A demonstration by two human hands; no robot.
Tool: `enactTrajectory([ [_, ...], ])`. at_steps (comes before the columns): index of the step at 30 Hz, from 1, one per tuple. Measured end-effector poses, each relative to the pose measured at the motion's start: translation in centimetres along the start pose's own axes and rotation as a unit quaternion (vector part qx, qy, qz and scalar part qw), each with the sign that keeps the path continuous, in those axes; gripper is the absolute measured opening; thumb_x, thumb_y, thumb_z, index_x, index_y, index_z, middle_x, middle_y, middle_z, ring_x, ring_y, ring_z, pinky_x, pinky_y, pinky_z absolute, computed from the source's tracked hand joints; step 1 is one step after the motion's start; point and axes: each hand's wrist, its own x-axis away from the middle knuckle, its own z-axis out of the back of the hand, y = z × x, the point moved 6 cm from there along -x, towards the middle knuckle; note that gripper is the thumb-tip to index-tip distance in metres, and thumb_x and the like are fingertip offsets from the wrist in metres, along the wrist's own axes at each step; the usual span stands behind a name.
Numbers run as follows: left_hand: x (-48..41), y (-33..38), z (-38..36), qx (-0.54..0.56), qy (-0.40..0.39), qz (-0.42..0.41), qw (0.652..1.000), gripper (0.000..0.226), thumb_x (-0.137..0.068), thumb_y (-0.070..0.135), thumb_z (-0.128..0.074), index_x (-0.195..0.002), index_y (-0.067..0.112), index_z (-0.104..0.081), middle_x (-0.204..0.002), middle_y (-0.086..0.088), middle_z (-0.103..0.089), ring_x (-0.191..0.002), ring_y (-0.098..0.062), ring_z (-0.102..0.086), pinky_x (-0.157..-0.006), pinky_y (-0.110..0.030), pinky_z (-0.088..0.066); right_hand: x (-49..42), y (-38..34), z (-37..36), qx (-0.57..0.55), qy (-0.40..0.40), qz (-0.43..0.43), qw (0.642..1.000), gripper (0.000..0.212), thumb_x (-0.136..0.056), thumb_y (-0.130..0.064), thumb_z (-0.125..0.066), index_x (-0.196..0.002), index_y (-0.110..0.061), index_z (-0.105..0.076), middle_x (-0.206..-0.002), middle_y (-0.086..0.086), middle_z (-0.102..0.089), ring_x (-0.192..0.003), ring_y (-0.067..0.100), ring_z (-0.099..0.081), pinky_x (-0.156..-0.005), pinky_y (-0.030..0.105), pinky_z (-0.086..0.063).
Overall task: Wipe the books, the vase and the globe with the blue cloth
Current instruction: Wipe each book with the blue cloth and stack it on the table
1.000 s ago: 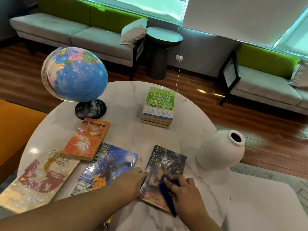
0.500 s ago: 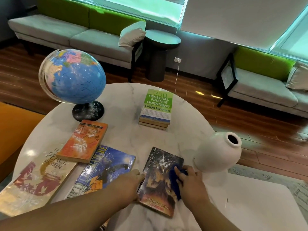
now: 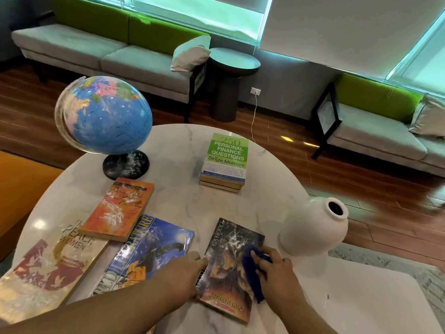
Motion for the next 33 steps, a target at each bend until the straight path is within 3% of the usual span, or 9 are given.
enactTrajectory([
  [3,0.0,0.1,0.2,0.003,-0.001,0.001,1.0,0.078,-0.083,0.022,-0.071,-0.148,0.019,-0.028,-0.131,-0.002,-0.043,-0.117,-0.023,-0.05,-0.092,-0.034,-0.044,-2.1,0.9,1.2,0.021,0.03,-0.062,0.997,0.045,-0.101,-0.025,-0.035,-0.143,-0.04,-0.037,-0.151,-0.016,-0.023,-0.119,0.022,-0.033,-0.097,0.027,-0.041],
  [6,-0.1,0.0,0.1,0.005,-0.003,0.003,1.0,0.078,-0.082,0.022,-0.071,-0.148,0.019,-0.029,-0.13,-0.002,-0.043,-0.116,-0.023,-0.051,-0.092,-0.035,-0.045,-3.4,-0.7,1.4,0.087,0.024,-0.052,0.995,0.049,-0.101,-0.025,-0.031,-0.149,-0.035,-0.025,-0.156,-0.013,-0.014,-0.115,0.027,-0.041,-0.095,0.03,-0.042],
  [10,0.0,0.0,0.0,0.0,-0.001,0.001,1.0,0.072,-0.082,0.022,-0.07,-0.144,0.019,-0.035,-0.127,-0.002,-0.044,-0.114,-0.023,-0.052,-0.089,-0.035,-0.045,-2.0,-0.6,0.2,0.079,-0.006,0.0,0.997,0.051,-0.099,-0.022,-0.036,-0.146,-0.04,-0.03,-0.153,-0.022,-0.015,-0.112,0.024,-0.038,-0.092,0.03,-0.047],
  [15,-0.2,-0.4,-0.3,0.002,0.019,0.003,1.0,0.062,-0.08,0.019,-0.065,-0.138,0.019,-0.043,-0.12,-0.002,-0.047,-0.108,-0.022,-0.054,-0.084,-0.035,-0.045,-3.3,-0.6,0.9,0.095,0.006,-0.036,0.995,0.061,-0.096,-0.017,-0.043,-0.149,-0.038,-0.023,-0.156,-0.018,-0.013,-0.116,0.027,-0.04,-0.094,0.031,-0.045],
  [19,-0.2,-0.4,-0.3,-0.007,0.017,0.002,1.0,0.063,-0.079,0.019,-0.067,-0.137,0.018,-0.042,-0.121,-0.002,-0.047,-0.109,-0.023,-0.053,-0.079,-0.033,-0.042,-2.1,-1.0,-0.1,0.086,-0.016,0.02,0.996,0.053,-0.097,-0.02,-0.042,-0.145,-0.04,-0.032,-0.152,-0.024,-0.022,-0.11,0.024,-0.039,-0.089,0.028,-0.045],
  [22,-0.3,-0.5,-0.2,-0.004,0.014,0.004,1.0,0.063,-0.078,0.019,-0.069,-0.136,0.017,-0.043,-0.121,-0.002,-0.046,-0.109,-0.023,-0.053,-0.084,-0.035,-0.045,-2.4,0.1,0.7,0.076,-0.004,-0.008,0.997,0.053,-0.096,-0.026,-0.045,-0.144,-0.044,-0.032,-0.15,-0.018,-0.028,-0.112,0.023,-0.043,-0.09,0.027,-0.044],
  [24,-0.3,-0.5,-0.3,-0.003,0.011,0.003,1.0,0.062,-0.079,0.019,-0.069,-0.136,0.016,-0.044,-0.122,-0.003,-0.046,-0.11,-0.023,-0.053,-0.089,-0.036,-0.046,-3.0,-0.6,1.3,0.109,-0.006,-0.023,0.994,0.06,-0.094,-0.02,-0.048,-0.147,-0.039,-0.028,-0.153,-0.016,-0.021,-0.115,0.026,-0.041,-0.092,0.03,-0.043],
  [30,-0.2,-0.3,-0.2,0.007,0.008,-0.005,1.0,0.067,-0.079,0.023,-0.072,-0.138,0.016,-0.042,-0.124,-0.002,-0.046,-0.112,-0.022,-0.052,-0.093,-0.034,-0.045,0.2,-3.3,-0.1,0.089,-0.037,0.065,0.993,0.045,-0.1,-0.031,-0.037,-0.144,-0.037,-0.036,-0.146,-0.019,-0.03,-0.116,0.022,-0.035,-0.088,0.029,-0.046],
  [33,-0.1,-0.2,0.0,0.01,0.012,-0.006,1.0,0.065,-0.08,0.022,-0.07,-0.138,0.016,-0.042,-0.125,-0.003,-0.046,-0.113,-0.022,-0.052,-0.093,-0.034,-0.044,-1.2,-1.7,0.8,0.095,-0.009,0.007,0.995,0.045,-0.1,-0.031,-0.037,-0.144,-0.04,-0.035,-0.145,-0.015,-0.032,-0.112,0.023,-0.038,-0.087,0.03,-0.047],
])
